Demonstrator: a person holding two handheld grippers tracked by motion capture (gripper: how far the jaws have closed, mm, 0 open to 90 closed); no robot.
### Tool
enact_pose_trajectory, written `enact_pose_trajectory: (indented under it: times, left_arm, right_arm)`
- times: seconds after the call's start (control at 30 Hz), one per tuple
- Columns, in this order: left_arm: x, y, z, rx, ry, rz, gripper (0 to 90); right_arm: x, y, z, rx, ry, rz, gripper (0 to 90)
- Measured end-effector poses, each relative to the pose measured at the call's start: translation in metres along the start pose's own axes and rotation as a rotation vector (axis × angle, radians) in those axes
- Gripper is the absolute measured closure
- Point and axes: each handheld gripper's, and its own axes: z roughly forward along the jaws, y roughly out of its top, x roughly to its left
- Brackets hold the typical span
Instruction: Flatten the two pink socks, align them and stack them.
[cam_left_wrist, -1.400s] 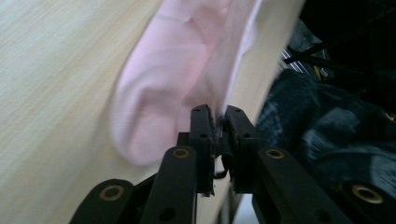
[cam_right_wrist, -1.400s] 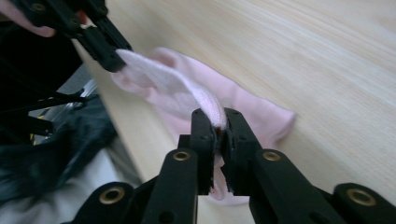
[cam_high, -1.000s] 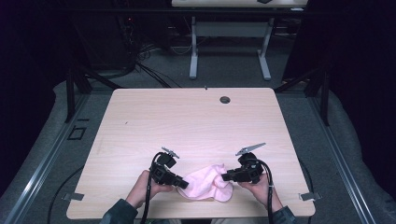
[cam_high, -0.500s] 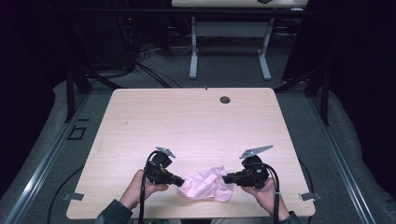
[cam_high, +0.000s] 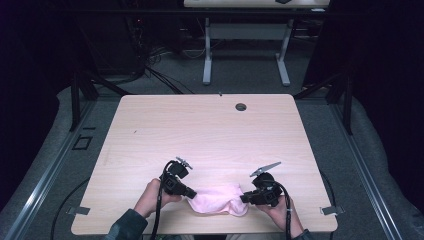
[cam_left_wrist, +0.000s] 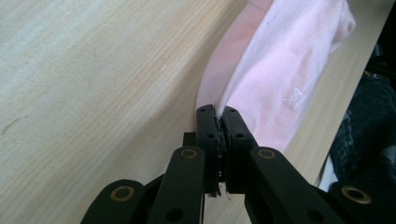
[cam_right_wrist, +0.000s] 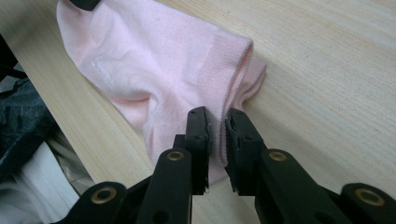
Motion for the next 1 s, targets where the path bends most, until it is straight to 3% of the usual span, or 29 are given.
enact_pose_trajectory:
  times: [0.17, 0.4, 0.67, 0.7, 0.83, 0.97, 1.0]
  left_arm:
    - [-0.002, -0.001, 0.0, 0.001, 0.005, 0.0, 75.4]
    - [-0.006, -0.005, 0.002, -0.004, 0.011, 0.02, 87.7]
    - [-0.017, -0.008, -0.016, -0.035, 0.008, 0.049, 87.9]
    - [-0.019, -0.009, -0.02, -0.039, 0.003, 0.054, 87.9]
    - [-0.012, -0.009, -0.016, -0.031, -0.007, 0.034, 87.9]
    - [-0.001, -0.007, -0.004, -0.015, -0.01, 0.01, 87.9]
    - [0.001, -0.007, 0.002, -0.004, -0.009, 0.0, 87.7]
  right_arm:
    - [-0.002, -0.002, -0.001, -0.025, -0.003, -0.004, 79.4]
    - [0.0, -0.002, -0.001, -0.04, -0.011, -0.033, 85.1]
    - [0.016, -0.002, -0.03, -0.101, 0.034, -0.051, 85.7]
    - [0.021, -0.004, -0.037, -0.102, 0.062, -0.056, 85.7]
    - [0.021, -0.007, -0.036, -0.091, 0.112, -0.034, 85.7]
    - [0.011, -0.007, -0.022, -0.057, 0.075, -0.011, 85.5]
    - [0.007, -0.007, -0.012, -0.034, 0.034, -0.006, 85.3]
